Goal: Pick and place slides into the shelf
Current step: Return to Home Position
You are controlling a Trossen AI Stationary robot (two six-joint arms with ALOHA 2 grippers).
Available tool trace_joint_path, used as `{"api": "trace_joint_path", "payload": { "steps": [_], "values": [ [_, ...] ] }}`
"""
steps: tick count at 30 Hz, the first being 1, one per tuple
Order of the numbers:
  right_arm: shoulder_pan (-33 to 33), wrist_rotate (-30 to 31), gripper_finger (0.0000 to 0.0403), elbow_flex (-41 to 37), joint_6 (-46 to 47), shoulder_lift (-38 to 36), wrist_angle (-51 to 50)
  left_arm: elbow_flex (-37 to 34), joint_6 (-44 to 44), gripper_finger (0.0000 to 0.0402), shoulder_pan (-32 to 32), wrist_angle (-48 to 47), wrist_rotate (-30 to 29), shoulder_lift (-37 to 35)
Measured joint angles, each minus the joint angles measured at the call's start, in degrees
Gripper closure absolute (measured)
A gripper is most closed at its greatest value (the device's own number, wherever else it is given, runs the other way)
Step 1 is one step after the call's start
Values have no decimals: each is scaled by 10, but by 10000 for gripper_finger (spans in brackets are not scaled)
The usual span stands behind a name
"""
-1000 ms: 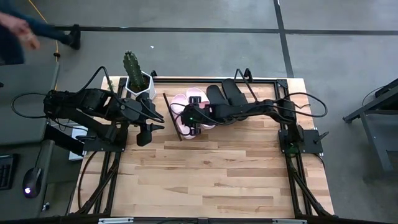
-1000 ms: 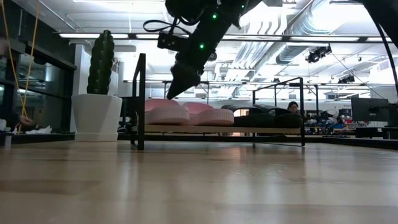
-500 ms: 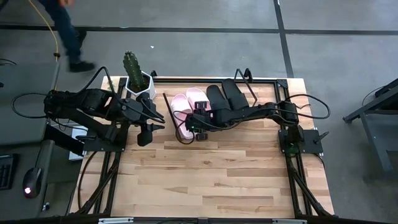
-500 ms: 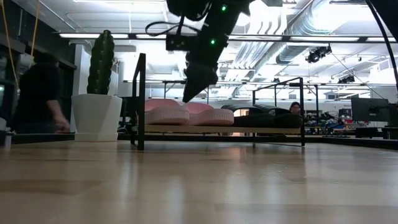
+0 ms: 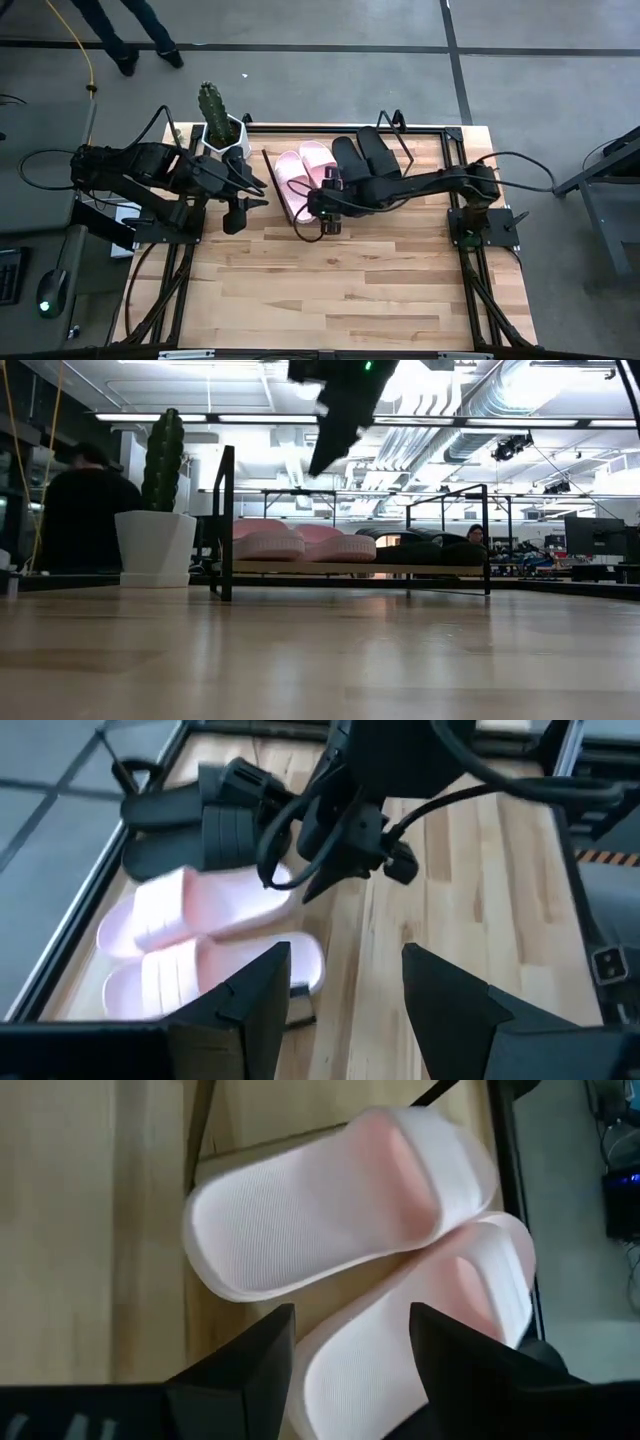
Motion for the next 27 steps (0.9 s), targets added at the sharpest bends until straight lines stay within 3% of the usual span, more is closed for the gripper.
{"api": "trace_joint_path", "payload": {
  "steps": [9,27],
  "values": [
    [33,-5,215,0,30,-81,-5,0,47,224,0,81,0,0],
    [85,-9,215,0,60,-250,-75,0,71,224,0,96,-6,0]
  ]
}}
